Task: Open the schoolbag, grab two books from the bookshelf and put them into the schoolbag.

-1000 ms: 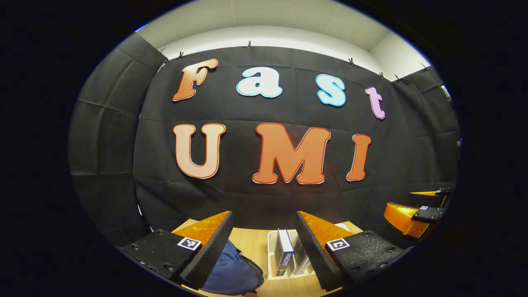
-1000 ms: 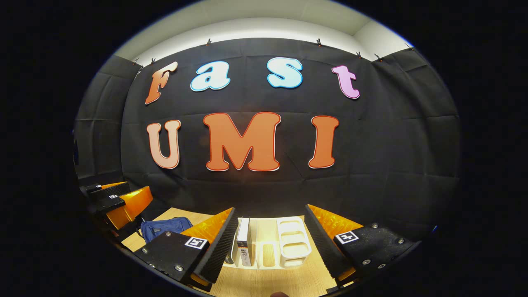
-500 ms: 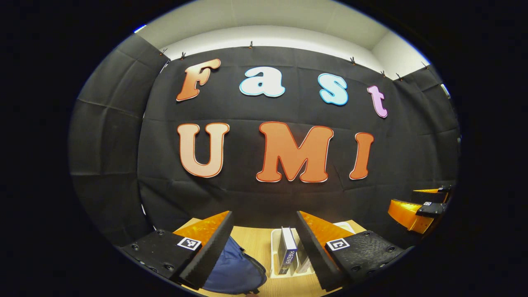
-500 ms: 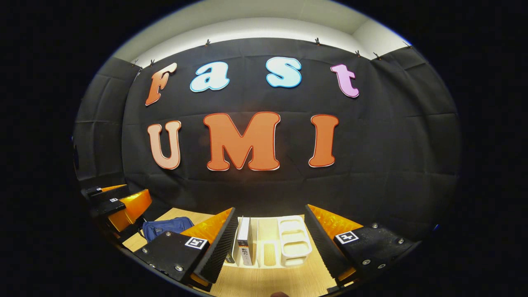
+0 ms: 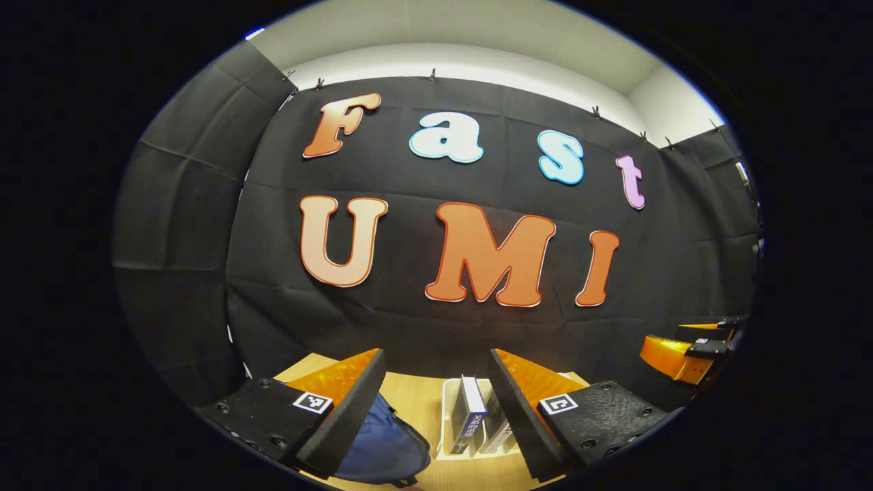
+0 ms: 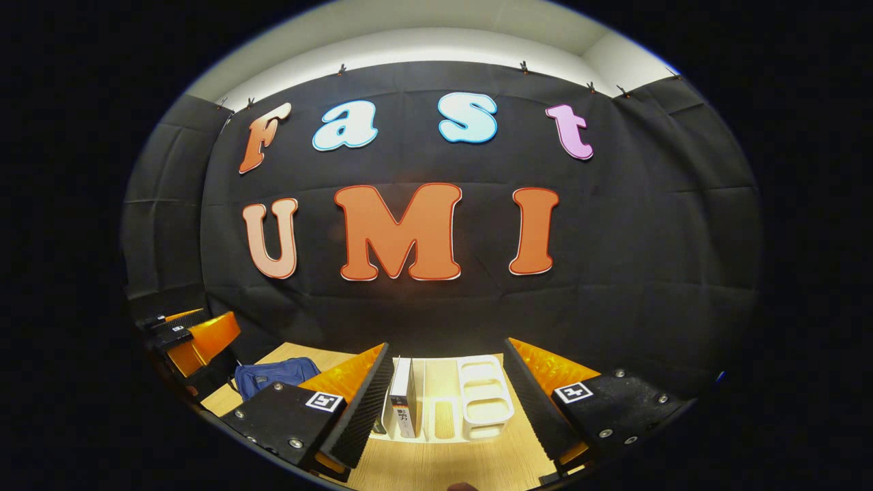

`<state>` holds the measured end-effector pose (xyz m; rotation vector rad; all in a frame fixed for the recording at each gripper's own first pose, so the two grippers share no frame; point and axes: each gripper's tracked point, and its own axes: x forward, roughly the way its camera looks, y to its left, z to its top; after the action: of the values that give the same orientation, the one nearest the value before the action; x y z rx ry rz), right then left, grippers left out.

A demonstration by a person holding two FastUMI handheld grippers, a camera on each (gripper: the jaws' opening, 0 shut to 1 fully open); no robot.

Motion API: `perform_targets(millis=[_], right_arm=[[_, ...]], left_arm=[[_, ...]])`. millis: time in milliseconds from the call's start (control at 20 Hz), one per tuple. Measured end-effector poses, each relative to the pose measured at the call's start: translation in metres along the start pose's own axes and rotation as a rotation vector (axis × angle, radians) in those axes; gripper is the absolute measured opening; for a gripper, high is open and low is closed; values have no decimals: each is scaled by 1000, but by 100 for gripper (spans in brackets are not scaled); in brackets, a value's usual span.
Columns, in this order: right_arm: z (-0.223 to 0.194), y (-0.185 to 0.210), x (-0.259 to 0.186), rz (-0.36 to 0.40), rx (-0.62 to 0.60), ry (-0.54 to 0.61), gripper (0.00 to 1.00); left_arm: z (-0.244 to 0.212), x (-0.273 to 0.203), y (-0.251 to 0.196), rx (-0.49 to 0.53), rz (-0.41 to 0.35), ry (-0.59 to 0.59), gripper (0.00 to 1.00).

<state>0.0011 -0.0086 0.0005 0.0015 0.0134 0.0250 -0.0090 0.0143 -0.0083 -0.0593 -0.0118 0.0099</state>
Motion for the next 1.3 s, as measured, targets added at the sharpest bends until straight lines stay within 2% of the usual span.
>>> perform_targets(millis=[200, 250, 450, 650, 700, 850, 1100, 1150, 1200, 1300], right_arm=[[-3, -3, 1, -2, -21, 1, 97], [-4, -3, 3, -1, -25, 0, 100], [-5, -2, 3, 13, -5, -5, 97], [-9, -9, 2, 4, 4, 7, 97], [-10, -11, 3, 2, 7, 13, 100], [-22, -17, 3, -7, 15, 36, 97], [-47, -35, 6, -45, 24, 91, 96], [-54, -40, 7, -56, 30, 108, 97], [-60, -46, 8, -67, 39, 126, 97], [-75, -58, 11, -95, 47, 163, 97]], left_arm=[[7, -5, 6, 22, 13, -20, 94], [8, -5, 6, 34, 16, -24, 93], [16, -8, -5, 65, 1, -48, 94], [5, -6, -14, 110, -16, -33, 94], [-2, -4, -17, 122, -24, -20, 94], [-40, 2, -16, 198, -26, 63, 94], [-143, 6, -5, 395, -22, 245, 95], [-163, 7, -2, 447, -20, 277, 100], [-184, 7, 1, 492, -17, 311, 95], [-223, 11, 8, 571, -16, 364, 95]])
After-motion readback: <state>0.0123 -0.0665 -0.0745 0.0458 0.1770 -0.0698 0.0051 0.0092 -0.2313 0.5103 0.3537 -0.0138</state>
